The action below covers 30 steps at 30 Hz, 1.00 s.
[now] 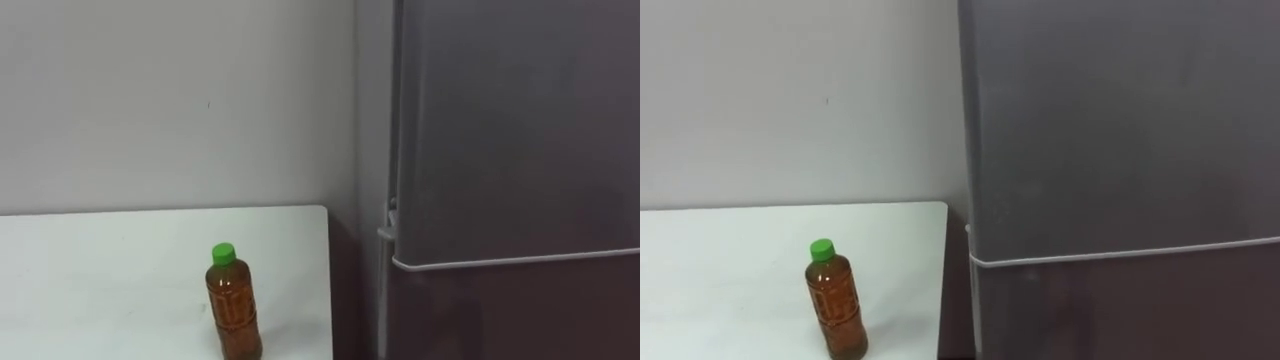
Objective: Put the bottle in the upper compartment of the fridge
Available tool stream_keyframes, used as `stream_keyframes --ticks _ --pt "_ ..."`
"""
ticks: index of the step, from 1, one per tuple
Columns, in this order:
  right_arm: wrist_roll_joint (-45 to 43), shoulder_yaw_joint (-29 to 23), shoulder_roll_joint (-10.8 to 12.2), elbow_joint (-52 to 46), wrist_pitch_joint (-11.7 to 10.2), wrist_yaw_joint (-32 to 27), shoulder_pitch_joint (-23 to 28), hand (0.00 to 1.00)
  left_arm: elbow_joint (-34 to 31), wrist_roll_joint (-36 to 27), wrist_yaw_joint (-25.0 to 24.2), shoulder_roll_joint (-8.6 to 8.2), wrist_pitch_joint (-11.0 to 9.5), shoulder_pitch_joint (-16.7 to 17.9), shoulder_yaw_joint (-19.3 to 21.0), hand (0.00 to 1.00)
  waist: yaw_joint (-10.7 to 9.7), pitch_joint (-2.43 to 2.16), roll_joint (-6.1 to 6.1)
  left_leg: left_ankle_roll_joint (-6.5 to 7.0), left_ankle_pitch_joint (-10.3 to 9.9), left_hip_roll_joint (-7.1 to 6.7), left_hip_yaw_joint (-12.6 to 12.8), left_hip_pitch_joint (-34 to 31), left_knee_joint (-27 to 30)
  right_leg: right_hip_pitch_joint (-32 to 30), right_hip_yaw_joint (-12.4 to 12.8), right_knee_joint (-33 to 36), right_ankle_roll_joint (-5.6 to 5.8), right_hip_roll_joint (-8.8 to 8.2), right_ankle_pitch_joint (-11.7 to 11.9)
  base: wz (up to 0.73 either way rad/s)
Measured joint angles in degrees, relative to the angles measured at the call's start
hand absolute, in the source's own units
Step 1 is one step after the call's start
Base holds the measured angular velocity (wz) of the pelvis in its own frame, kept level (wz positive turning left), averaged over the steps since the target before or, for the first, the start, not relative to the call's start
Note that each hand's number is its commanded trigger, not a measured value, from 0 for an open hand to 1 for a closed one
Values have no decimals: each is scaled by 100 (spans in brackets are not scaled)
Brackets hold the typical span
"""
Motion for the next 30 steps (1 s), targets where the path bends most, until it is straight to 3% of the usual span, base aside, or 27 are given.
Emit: stream_keyframes --ticks 5,11,15,18,20,25,30 --pt "3 34 56 -56 -1 -19 33 0 -976 13 197 6 -82 -79 11 0 -24 -2 -2 -1 0 -7 -20 -22 10 11 -26 -13 0 -3 0 1" --pt "40 29 131 -47 -9 -1 85 0 -2120 497 60 65 -87 -139 5 0 -97 14 -39 1 0 -9 -33 -36 39 46 -42 2 2 -3 3 1" --pt "62 42 145 -7 -65 5 67 0 -2723 835 -46 67 -88 -405 -27 0 -185 25 -49 1 -3 -7 -75 -91 62 25 -50 7 -1 4 5 6" --pt "55 51 142 -8 -64 4 53 0 -3244 889 -212 118 -111 -704 -60 0 -189 77 -72 1 -3 -3 -74 -127 89 3 -24 1 -4 10 7 0" --pt "89 82 141 -4 -64 4 44 0 -3402 902 -355 118 -118 -840 -117 0 -218 78 -52 1 -3 -3 -61 -130 109 -34 -3 -4 -3 5 5 -2" --pt "274 270 143 140 -61 1 -120 0 -3776 772 -941 73 -103 -979 -573 0 -326 66 -43 1 0 0 -45 -198 138 -63 2 6 -4 -5 9 0" --pt "304 599 156 392 -127 1 -391 0 -3823 776 -1597 0 -84 -1279 -1159 0 -385 112 -98 1 0 3 -2 -199 144 -78 13 21 -6 6 10 0"
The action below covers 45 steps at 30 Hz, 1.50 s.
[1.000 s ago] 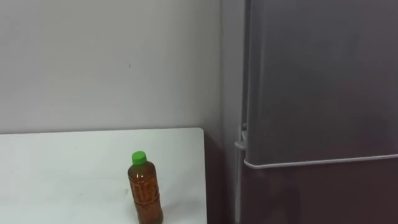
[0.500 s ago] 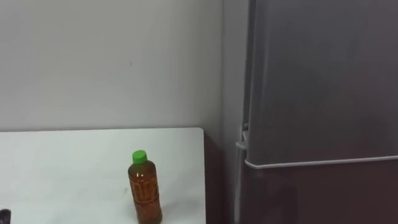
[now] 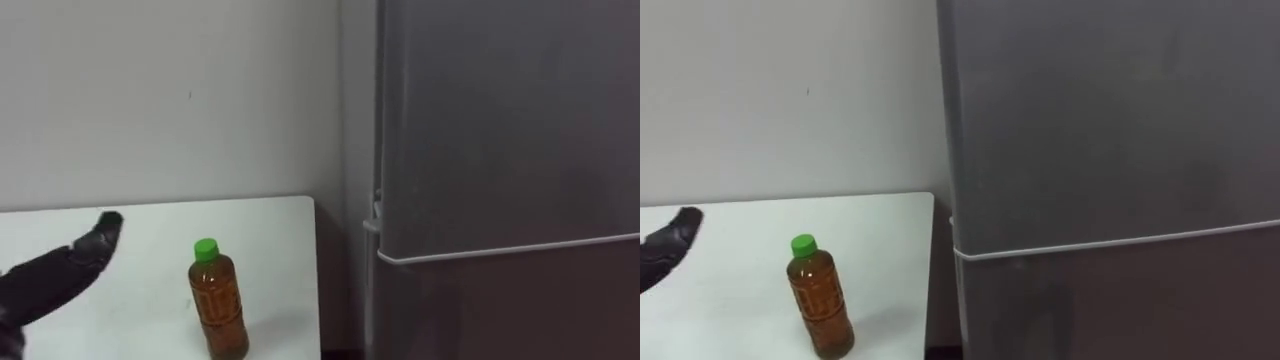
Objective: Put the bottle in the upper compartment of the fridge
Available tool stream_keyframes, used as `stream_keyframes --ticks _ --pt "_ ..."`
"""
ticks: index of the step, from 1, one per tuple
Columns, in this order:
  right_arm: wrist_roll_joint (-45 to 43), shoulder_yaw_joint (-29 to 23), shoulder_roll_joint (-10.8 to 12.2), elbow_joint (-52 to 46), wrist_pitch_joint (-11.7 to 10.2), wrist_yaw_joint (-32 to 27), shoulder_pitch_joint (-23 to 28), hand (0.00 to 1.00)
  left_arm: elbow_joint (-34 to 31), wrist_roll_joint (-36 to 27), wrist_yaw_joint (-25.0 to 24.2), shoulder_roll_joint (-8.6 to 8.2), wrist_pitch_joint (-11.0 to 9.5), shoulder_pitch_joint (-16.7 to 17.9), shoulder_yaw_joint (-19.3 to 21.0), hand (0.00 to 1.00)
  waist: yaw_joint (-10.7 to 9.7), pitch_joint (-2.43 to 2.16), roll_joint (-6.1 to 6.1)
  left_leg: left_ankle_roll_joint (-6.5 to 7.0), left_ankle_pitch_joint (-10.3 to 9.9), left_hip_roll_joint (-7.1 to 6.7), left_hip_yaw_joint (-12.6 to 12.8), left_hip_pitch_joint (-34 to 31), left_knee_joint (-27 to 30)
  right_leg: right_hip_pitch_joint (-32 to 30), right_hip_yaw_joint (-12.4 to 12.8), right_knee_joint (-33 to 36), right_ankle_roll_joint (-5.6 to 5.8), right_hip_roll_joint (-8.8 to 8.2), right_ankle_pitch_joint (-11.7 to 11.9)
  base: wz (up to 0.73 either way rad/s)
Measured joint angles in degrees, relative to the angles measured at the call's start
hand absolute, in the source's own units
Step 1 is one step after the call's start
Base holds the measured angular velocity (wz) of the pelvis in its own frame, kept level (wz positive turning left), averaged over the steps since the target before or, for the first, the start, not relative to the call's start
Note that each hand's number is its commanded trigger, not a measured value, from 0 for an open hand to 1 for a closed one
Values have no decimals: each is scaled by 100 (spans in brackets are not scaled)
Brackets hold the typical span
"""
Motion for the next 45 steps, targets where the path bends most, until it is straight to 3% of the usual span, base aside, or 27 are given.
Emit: stream_keyframes --ticks 3,7,11,13,18,22,33,39,45 --pt "-10 160 9 43 3 81 -113 0 -13 19 -430 0 11 -170 -363 0 -95 12 -39 1 -1 -1 -19 -14 0 -3 -7 3 2 -4 1 0" --pt "-15 283 7 131 2 142 -236 0 -112 11 -893 1 30 -283 -708 0 -173 -5 -18 2 -3 13 6 -94 31 -108 15 89 3 -7 1 0" --pt "-16 338 2 200 -5 194 -296 0 -113 3 -1384 0 34 -458 -823 0 -256 -27 13 2 -2 15 -15 -173 77 -160 11 96 -6 -17 7 2" --pt "12 413 -20 223 -43 194 -294 0 -113 -37 -1639 -38 34 -465 -934 0 -271 -61 62 3 -2 11 -37 -155 78 -151 13 97 -6 -17 9 0" --pt "132 508 -17 345 -48 189 -350 0 -117 -234 -2034 -192 42 -467 -1045 0 -291 -52 58 3 -2 14 -45 -92 76 -92 13 103 -7 -9 10 0" --pt "140 616 -12 429 -28 188 -420 0 -404 -372 -2260 -237 246 -468 -1140 0 -289 -41 41 3 -2 13 -45 -94 74 -119 19 83 -9 -24 11 0" --pt "320 803 0 423 17 182 -449 0 -512 -790 -2766 -357 529 -722 -1374 0 -274 -15 -4 3 1 14 19 -98 91 -145 42 79 -8 -28 10 0" --pt "381 1012 -18 421 19 183 -491 0 -414 -914 -3081 -289 775 -711 -1866 0 -281 14 -52 3 1 9 16 -125 83 -116 125 60 -7 -26 9 0" --pt "388 1059 -19 421 18 186 -497 0 -374 -918 -3512 -209 897 -657 -2195 0 -292 0 -59 3 2 11 18 -129 92 -120 146 61 -7 -19 7 0"
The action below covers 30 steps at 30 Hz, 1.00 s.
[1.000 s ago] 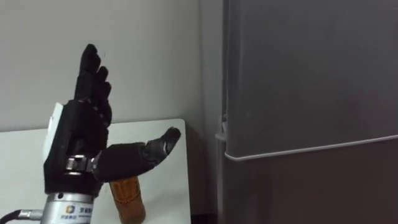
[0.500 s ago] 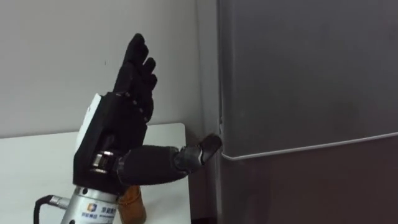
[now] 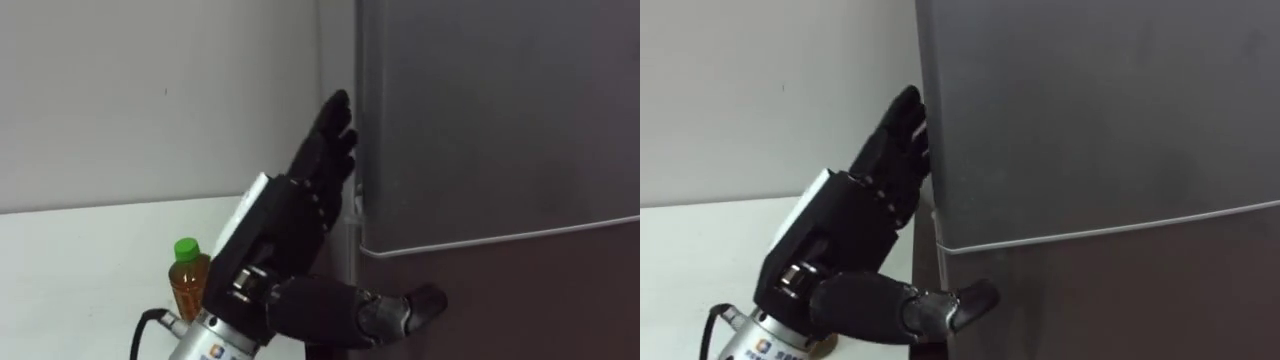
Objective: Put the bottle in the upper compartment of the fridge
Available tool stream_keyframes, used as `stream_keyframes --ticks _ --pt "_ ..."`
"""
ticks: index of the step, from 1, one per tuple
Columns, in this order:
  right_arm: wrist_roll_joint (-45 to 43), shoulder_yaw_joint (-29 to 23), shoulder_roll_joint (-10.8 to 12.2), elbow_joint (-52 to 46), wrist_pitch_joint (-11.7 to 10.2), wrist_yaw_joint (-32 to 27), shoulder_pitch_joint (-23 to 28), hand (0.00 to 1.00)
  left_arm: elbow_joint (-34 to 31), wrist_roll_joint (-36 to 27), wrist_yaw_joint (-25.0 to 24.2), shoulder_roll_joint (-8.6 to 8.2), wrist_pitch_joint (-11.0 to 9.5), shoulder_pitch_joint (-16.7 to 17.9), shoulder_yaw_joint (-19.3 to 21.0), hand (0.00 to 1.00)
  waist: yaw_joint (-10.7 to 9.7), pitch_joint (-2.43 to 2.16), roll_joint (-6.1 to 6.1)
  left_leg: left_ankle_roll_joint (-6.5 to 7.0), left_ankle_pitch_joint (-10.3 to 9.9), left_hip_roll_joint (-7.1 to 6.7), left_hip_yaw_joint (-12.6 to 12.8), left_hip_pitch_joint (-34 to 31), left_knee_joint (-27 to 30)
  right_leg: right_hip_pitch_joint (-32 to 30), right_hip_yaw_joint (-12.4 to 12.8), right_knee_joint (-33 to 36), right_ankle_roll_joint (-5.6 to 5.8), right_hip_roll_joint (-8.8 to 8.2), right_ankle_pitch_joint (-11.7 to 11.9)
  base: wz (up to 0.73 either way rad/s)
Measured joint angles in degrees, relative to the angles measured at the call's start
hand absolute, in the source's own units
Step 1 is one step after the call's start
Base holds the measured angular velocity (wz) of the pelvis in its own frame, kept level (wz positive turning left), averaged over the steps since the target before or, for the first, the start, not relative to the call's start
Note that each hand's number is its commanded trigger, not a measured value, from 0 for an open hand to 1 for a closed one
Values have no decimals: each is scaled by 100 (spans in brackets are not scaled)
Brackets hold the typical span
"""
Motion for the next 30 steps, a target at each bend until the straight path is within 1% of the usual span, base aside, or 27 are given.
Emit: stream_keyframes --ticks 3,8,11,12,13,14,17,19,22,23,24,26,29,30 --pt "-1 5 -3 6 1 0 1 0 82 -2 -58 -4 1 72 -90 0 -1 -17 1 0 0 0 13 16 1 7 13 -2 0 7 0 0" --pt "-1 30 -2 4 10 -3 -1 0 173 -2 -57 -7 5 82 -187 0 1 -25 -2 0 0 -1 13 24 -4 19 12 1 0 2 0 0" --pt "1 145 -9 0 11 -13 -10 0 256 -2 -58 -8 3 88 -228 0 6 -45 -3 0 0 2 14 22 -4 20 8 4 0 2 0 0" --pt "1 189 -11 0 11 -13 -14 0 288 -2 -58 -10 2 91 -242 56 10 -52 -4 0 0 2 14 23 -3 22 6 5 0 2 0 0" --pt "-1 231 -12 0 11 -12 -23 0 299 -2 -60 -8 2 100 -251 96 10 -53 -3 0 0 1 9 23 -1 23 5 5 0 2 0 0" --pt "-1 231 -11 0 11 -11 -25 0 313 -2 -62 -9 2 101 -260 100 10 -53 -3 0 0 0 4 22 1 25 1 4 0 5 0 0" --pt "-4 231 -9 -10 11 -5 -22 0 343 -5 -57 -26 -11 168 -257 100 15 -54 -2 1 0 -5 -3 16 2 28 -10 2 0 11 0 0" --pt "-4 231 -8 -10 11 -2 -23 0 348 -113 -29 -67 -21 284 -101 100 27 -55 1 1 0 -7 -11 4 2 24 -23 -1 0 13 0 4" --pt "-3 239 -7 -10 11 1 -27 0 361 -225 7 -65 -28 334 -40 100 40 -57 3 1 0 -13 -28 -22 4 13 -43 -3 1 20 0 5" --pt "-7 240 -7 -10 11 1 -32 0 361 -264 7 -63 -29 336 -41 100 38 -64 15 1 0 -13 -29 -27 6 11 -48 -3 1 18 0 0" --pt "-11 240 -7 -10 11 5 -40 0 362 -424 -28 -15 -37 377 -74 100 35 -68 21 1 0 -14 -29 -34 8 6 -57 -3 1 15 0 3" --pt "-29 240 -6 -9 13 6 -40 0 362 -591 -51 7 -67 506 -105 100 35 -74 30 2 0 -17 -33 -53 27 4 -79 -1 2 10 1 5" --pt "-30 241 -5 -9 60 13 -59 0 395 -772 -6 16 -18 534 -124 100 29 -62 25 4 -2 -16 -55 -94 75 1 -143 5 3 4 1 8" --pt "-30 241 -6 -9 80 13 -74 0 396 -801 -1 16 -5 534 -125 100 25 -48 16 5 -3 -13 -56 -109 75 -4 -144 6 3 4 2 3"
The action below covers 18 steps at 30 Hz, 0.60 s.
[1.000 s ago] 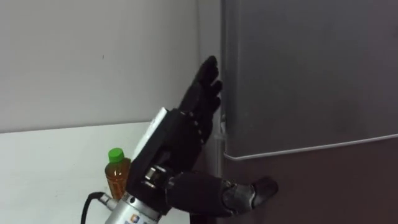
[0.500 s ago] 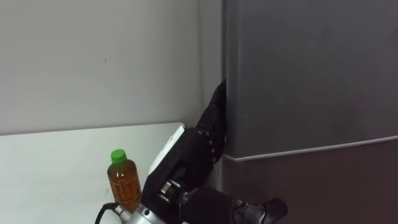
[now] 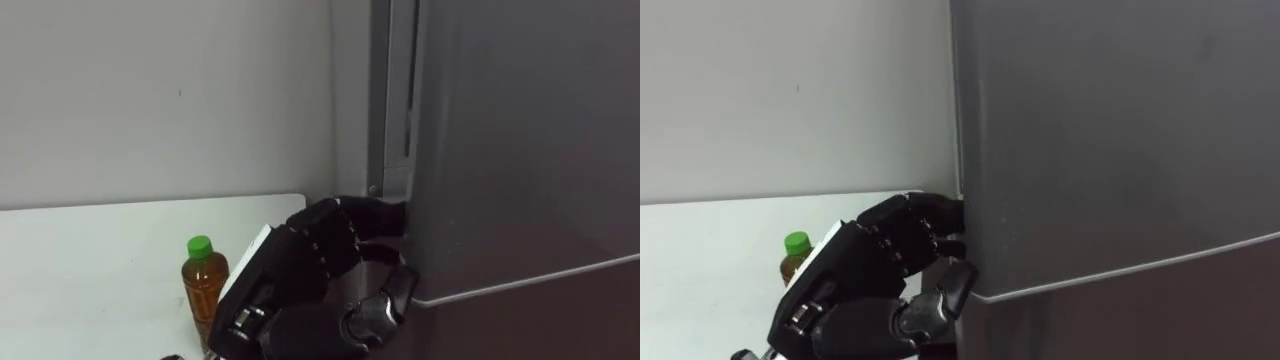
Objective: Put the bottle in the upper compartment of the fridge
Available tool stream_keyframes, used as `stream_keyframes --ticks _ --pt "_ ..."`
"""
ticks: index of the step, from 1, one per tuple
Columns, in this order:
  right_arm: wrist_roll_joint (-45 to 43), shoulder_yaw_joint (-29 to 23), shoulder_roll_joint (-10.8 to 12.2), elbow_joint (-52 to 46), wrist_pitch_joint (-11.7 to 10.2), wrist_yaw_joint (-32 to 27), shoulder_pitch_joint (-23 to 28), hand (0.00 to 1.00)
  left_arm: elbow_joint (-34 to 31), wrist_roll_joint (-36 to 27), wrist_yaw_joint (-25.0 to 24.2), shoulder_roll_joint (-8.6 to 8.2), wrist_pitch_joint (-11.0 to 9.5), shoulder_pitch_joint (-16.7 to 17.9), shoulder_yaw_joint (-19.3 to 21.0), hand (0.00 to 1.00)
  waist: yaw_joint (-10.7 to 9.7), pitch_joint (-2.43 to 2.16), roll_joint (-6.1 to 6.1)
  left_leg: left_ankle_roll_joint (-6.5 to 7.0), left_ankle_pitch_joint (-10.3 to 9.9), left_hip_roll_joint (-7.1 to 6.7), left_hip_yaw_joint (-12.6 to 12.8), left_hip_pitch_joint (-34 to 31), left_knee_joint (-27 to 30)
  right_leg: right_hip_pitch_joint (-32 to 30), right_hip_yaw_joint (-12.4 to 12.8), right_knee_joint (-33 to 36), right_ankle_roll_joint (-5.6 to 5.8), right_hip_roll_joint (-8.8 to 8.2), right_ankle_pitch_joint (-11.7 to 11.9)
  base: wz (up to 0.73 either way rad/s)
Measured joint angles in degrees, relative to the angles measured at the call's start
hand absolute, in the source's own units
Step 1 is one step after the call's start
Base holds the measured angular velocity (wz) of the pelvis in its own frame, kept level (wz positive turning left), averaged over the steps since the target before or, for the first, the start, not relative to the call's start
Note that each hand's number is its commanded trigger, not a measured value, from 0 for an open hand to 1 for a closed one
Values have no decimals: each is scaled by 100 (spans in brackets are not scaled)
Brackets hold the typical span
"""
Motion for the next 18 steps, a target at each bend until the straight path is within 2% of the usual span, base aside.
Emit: stream_keyframes --ticks 2,4,8,10,12,13,18 --pt "1 0 -1 0 16 -1 -6 0 0 -22 7 0 3 0 0 99 -1 17 5 0 -1 2 -3 -19 -1 -5 -5 -2 0 -1 0 2" --pt "1 3 -3 0 44 -2 -28 0 3 -19 51 14 19 -2 -33 93 -9 14 27 0 -1 5 -4 -54 13 -32 -9 -1 0 -1 0 0" --pt "-19 4 -2 7 48 -2 -43 0 4 -46 -54 28 4 0 -187 88 -13 23 33 1 0 5 2 -54 25 -46 -5 6 -1 -1 1 0" --pt "-22 2 -1 6 47 1 -45 0 4 -84 -150 74 -24 -1 -267 65 -15 24 30 1 0 0 -3 -53 35 -46 -11 5 -1 -1 1 0" --pt "-22 1 3 5 46 11 -46 0 5 -84 -150 73 -20 0 -294 16 -26 29 22 1 0 0 -2 -55 34 -51 -9 5 -1 -2 1 0" --pt "-21 1 4 5 46 23 -46 0 5 -84 -171 77 -20 0 -299 0 -26 34 15 1 0 1 -2 -56 33 -52 -9 4 -1 -2 1 0" --pt "-22 -4 3 1 45 49 -48 0 5 -83 -287 107 -20 6 -290 0 -23 39 7 1 0 1 -3 -60 30 -55 -13 -1 0 -4 1 0"
